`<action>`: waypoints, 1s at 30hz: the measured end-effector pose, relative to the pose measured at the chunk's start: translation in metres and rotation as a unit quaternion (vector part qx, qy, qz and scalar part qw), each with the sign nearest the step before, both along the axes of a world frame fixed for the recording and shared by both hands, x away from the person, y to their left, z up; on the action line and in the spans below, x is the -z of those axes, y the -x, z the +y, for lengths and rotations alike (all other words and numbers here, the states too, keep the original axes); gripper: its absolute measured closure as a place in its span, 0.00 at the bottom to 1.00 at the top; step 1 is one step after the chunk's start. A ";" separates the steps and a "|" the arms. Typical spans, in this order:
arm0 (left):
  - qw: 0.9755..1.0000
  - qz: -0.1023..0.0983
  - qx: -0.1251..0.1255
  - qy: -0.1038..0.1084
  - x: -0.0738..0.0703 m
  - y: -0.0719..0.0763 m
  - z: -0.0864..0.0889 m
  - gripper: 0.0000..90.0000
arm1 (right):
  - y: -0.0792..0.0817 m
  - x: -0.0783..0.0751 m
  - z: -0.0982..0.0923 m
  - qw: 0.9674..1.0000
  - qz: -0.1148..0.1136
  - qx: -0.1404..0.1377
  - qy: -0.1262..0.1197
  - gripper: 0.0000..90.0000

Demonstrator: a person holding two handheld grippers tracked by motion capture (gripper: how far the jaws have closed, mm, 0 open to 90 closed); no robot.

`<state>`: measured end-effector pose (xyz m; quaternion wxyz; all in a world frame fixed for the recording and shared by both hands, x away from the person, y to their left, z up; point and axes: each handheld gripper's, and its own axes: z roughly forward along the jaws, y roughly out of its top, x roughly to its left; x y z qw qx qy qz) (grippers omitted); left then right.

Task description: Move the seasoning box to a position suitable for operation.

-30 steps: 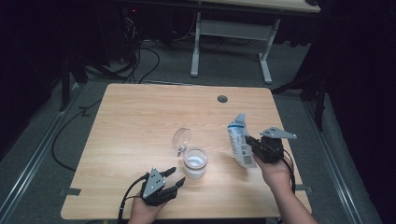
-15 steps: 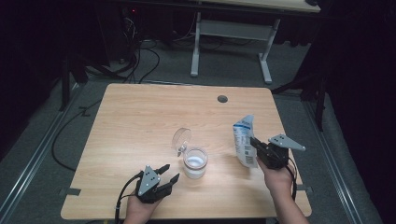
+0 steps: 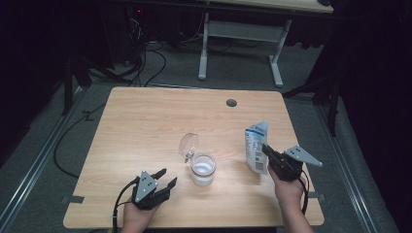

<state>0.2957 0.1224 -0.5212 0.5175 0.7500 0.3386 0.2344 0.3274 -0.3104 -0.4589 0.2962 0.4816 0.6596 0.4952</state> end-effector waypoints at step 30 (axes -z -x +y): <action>0.999 0.001 -0.039 0.002 0.000 0.007 0.025 0.55 | -0.010 0.008 -0.003 0.998 -0.056 -0.012 -0.012 1.00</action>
